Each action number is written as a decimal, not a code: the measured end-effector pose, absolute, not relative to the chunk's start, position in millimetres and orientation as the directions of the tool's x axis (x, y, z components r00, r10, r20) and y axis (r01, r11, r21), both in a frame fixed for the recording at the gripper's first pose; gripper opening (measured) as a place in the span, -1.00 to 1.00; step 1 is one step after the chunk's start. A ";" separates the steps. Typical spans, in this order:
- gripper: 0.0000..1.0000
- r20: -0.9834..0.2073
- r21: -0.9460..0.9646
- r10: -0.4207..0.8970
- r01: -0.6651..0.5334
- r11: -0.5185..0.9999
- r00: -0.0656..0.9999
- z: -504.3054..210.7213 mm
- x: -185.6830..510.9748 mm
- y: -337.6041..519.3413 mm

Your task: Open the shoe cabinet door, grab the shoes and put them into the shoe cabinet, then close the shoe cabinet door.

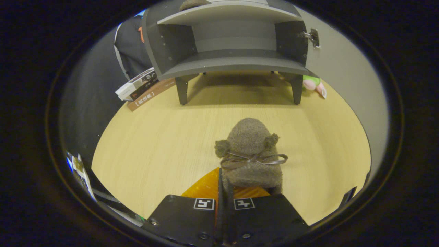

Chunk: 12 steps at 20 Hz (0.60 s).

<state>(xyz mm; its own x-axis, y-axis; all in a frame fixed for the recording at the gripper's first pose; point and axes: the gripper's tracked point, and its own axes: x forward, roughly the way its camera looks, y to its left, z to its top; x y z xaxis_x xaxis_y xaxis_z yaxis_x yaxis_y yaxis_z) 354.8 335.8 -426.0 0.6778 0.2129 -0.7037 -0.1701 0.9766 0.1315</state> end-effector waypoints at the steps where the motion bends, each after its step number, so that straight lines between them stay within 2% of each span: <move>1: -0.85 -0.687 0.151 0.242 -0.191 0.970 0.685 -413.9 351.5 339.9; 5: -0.86 -0.608 0.138 0.277 -0.245 0.960 0.744 -349.7 347.3 343.0; 12: -0.86 -0.373 -0.011 0.236 -0.258 0.966 0.897 -185.0 375.2 333.0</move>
